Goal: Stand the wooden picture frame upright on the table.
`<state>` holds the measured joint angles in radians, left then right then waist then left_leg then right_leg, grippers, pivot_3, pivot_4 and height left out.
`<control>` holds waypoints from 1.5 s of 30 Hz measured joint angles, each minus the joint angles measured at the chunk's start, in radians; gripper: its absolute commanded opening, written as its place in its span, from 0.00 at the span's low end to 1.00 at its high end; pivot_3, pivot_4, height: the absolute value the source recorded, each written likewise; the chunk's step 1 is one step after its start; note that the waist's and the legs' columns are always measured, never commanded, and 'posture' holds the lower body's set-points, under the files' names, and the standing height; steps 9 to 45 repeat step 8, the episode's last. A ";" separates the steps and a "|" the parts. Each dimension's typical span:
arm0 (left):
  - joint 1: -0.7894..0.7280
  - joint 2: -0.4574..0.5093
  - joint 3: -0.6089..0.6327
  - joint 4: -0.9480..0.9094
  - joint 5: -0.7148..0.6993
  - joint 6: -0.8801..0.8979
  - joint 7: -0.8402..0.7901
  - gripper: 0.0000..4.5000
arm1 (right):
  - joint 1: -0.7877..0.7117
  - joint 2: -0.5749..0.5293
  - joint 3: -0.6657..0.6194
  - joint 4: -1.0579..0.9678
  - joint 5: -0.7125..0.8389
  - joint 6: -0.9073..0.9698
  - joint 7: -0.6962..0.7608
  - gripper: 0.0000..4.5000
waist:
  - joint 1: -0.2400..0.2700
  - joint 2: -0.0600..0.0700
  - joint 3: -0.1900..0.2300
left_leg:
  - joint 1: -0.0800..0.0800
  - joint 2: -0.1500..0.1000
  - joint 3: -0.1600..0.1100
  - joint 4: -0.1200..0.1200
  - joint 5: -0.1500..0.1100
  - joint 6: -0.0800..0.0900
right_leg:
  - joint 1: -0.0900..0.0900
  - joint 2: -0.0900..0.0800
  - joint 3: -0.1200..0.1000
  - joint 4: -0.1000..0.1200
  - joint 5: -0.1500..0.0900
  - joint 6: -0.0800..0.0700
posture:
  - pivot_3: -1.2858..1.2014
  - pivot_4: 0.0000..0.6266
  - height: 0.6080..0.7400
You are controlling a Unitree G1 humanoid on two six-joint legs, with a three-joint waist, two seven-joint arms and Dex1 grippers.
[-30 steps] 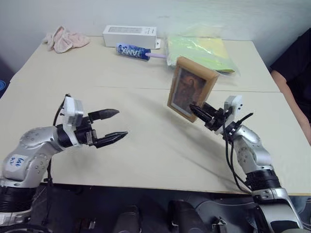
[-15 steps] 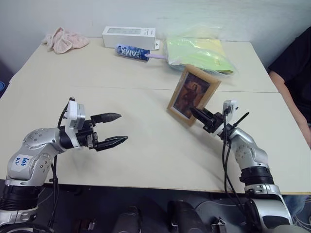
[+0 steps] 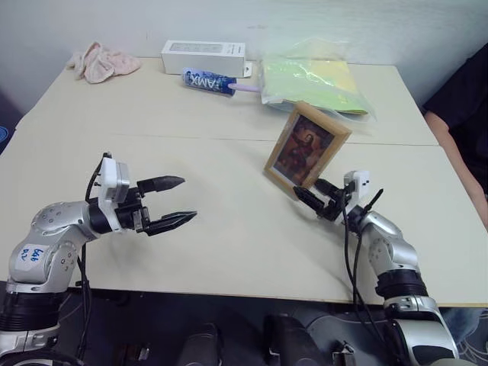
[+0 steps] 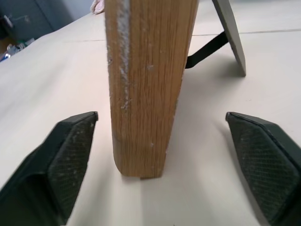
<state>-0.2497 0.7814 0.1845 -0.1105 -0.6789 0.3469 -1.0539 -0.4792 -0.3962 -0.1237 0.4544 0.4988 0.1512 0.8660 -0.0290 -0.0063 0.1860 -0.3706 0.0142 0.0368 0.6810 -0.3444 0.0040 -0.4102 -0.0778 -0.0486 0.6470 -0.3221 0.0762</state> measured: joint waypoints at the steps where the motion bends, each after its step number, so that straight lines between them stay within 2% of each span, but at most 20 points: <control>1: 0.030 0.010 0.002 0.010 0.025 -0.024 -0.012 1.00 | 0.028 -0.033 0.000 -0.041 -0.002 0.000 0.040 0.98 | 0.001 0.000 0.000 | 0.000 0.000 0.000 -0.001 0.000 0.000 | 0.000 0.000 0.000 -0.001 0.000 0.000 | 0.52 0.24 1.00; 5: 0.113 0.044 0.004 0.080 0.137 -0.140 -0.039 1.00 | 0.140 -0.156 0.005 -0.168 -0.028 -0.052 0.176 0.98 | 0.002 0.000 0.000 | 0.000 0.000 0.000 -0.001 0.000 0.001 | 0.000 0.000 0.000 -0.002 0.000 0.000 | 0.52 0.24 1.00; 7: 0.162 0.055 0.017 0.131 0.191 -0.201 -0.050 1.00 | 0.205 -0.217 0.002 -0.212 -0.074 -0.169 0.243 0.98 | 0.002 0.000 0.000 | 0.001 0.000 0.001 -0.001 -0.001 0.001 | 0.000 0.000 0.000 -0.003 0.000 0.000 | 0.52 0.24 1.00; 8: 0.193 0.055 0.035 0.166 0.221 -0.258 -0.058 1.00 | 0.248 -0.254 -0.005 -0.232 -0.116 -0.297 0.289 0.98 | 0.001 0.000 0.000 | 0.001 0.000 0.001 -0.001 -0.001 0.002 | 0.000 0.000 0.001 -0.004 0.000 0.000 | 0.52 0.24 1.00; 45: 0.193 0.055 0.035 0.166 0.221 -0.258 -0.058 1.00 | 0.248 -0.254 -0.005 -0.232 -0.116 -0.297 0.289 0.98 | 0.001 0.000 0.000 | 0.001 0.000 0.001 -0.001 -0.001 0.002 | 0.000 0.000 0.001 -0.004 0.000 0.000 | 0.52 0.24 1.00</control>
